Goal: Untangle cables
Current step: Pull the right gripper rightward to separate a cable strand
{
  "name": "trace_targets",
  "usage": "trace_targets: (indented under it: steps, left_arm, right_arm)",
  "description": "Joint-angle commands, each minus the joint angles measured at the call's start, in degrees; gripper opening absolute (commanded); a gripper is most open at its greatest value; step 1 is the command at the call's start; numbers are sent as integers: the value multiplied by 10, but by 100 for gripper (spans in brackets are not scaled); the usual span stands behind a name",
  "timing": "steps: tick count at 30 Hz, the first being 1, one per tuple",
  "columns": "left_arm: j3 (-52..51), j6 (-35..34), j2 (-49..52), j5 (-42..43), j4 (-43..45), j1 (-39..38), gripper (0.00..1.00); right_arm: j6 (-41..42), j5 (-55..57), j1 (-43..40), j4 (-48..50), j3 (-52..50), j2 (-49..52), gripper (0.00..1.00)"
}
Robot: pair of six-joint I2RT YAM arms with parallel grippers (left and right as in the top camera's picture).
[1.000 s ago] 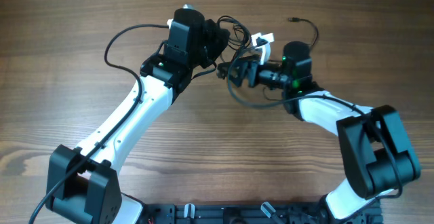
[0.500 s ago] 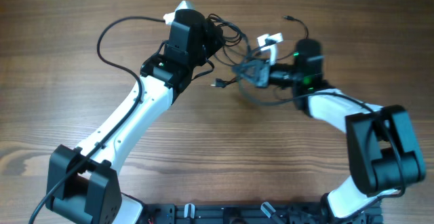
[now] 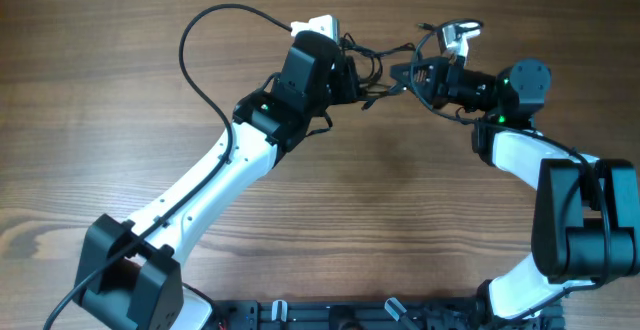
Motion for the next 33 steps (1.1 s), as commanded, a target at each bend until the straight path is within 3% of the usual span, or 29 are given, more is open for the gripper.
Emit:
trace_targets:
  steps: [1,5,12,17,22,25,28,29,30,33]
  left_arm:
    - [1,51,4,-14,-32,1,4]
    - [1,51,4,5,-41,1,4]
    - [1,52,4,113,-30,1,4]
    - [1,50,4,113,-19,1,4]
    - [1,41,4,106,47,2,4]
    - [1,-15,4,76,61,2,4]
    - [1,-15,4,76,63,2,4]
    - [1,-15,4,76,63,2,4]
    - [1,-17,4,76,63,2,4]
    - [1,-109,4,22,63,2,4]
  right_arm:
    - [26,62,-17,3,4,-3,4]
    - [20,142,-22,0,4,-3,4]
    - [-183,227,20,-100,4,-3,4]
    - [-270,222,80,-131,4,-3,4]
    - [-359,203,93,-253,4,-3,6]
    - [-390,170,93,-252,4,-3,24]
    - [-420,170,89,-247,4,-3,54]
    - [-428,170,83,-247,4,-3,66]
    - [-431,167,65,-248,4,-3,100]
    - [-431,126,-3,-233,4,-3,100]
